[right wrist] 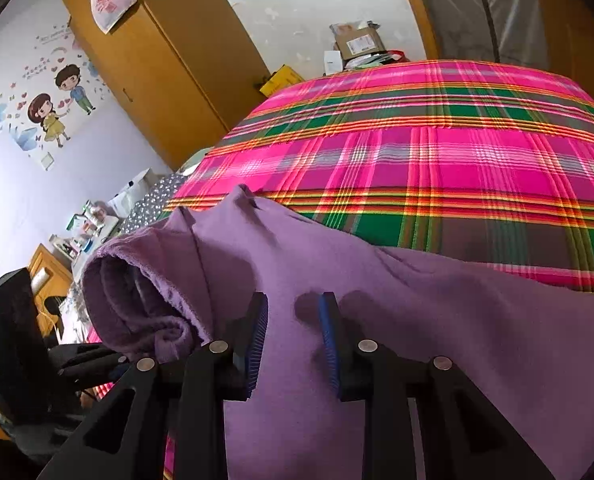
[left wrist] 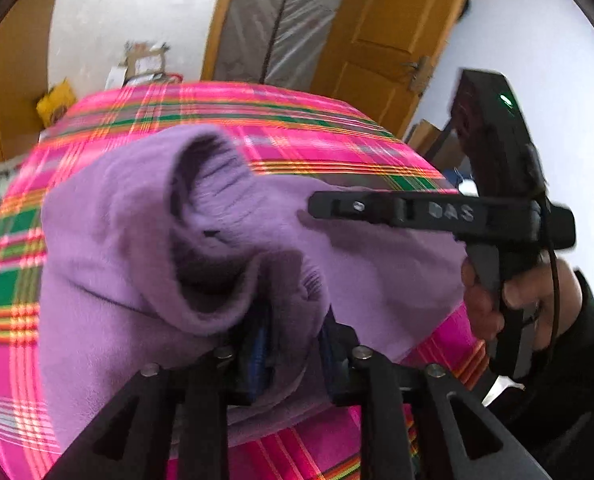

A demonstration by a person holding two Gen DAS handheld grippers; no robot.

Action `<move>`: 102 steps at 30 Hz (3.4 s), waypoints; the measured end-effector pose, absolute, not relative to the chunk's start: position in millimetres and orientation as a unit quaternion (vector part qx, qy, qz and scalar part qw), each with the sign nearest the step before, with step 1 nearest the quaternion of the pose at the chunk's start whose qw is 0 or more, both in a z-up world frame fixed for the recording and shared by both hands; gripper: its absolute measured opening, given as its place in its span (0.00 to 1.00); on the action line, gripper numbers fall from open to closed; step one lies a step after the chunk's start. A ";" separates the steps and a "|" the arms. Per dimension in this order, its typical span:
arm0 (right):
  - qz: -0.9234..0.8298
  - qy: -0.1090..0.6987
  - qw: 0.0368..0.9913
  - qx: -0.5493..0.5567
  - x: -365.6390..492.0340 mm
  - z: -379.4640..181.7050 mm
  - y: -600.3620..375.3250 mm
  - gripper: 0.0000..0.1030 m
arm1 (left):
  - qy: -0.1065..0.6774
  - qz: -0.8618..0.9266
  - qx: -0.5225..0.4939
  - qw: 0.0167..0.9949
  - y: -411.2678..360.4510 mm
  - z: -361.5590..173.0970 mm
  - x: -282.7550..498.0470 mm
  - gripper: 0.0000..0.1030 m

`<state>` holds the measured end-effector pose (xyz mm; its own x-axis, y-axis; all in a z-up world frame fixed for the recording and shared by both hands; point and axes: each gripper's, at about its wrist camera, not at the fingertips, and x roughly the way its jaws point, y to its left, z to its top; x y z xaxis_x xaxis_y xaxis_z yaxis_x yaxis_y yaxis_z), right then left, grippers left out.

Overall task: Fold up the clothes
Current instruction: 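Lower the held fleece edge onto the bed and open the left gripper, then pinch the fleece's edge with the right gripper and tug it straight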

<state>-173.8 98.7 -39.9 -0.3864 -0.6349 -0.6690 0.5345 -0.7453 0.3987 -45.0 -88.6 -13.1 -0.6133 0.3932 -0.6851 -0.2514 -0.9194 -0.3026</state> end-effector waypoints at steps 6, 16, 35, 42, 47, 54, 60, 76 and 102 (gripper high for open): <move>-0.830 -0.074 0.387 0.395 -166.0 -21.5 102.7 0.27 | -0.051 0.906 -0.379 0.184 -81.2 0.7 -30.9 0.27; -0.834 -0.080 0.396 0.376 -161.2 -8.2 105.6 0.27 | 0.013 0.922 -0.321 0.217 -56.0 21.7 -13.4 0.45; -0.754 0.032 0.558 0.346 -104.9 5.0 30.5 0.45 | -0.190 0.938 -0.279 0.076 -201.5 29.8 14.6 0.45; -0.740 0.028 0.560 0.371 -113.6 0.6 3.3 0.46 | -0.195 0.934 -0.291 0.073 -205.0 15.4 15.2 0.45; -0.751 0.029 0.536 0.384 -123.8 -1.2 -4.1 0.46 | -0.196 0.932 -0.296 0.076 -204.8 13.0 11.6 0.45; -0.764 0.001 0.510 0.395 -151.3 -3.3 1.2 0.09 | -0.185 0.927 -0.313 0.090 -197.9 4.7 3.4 0.45; -0.782 -0.109 0.436 0.433 -208.9 -18.5 42.8 0.09 | -0.174 0.919 -0.340 0.096 -194.2 -9.6 -3.2 0.45; -0.747 -0.129 0.457 0.465 -188.1 -39.1 97.3 0.43 | -0.212 0.897 -0.384 0.063 -211.0 -37.9 -0.9 0.45; -0.717 -0.076 0.485 0.495 -149.6 -51.0 95.3 0.46 | -0.272 0.875 -0.387 0.102 -230.2 -47.5 10.1 0.22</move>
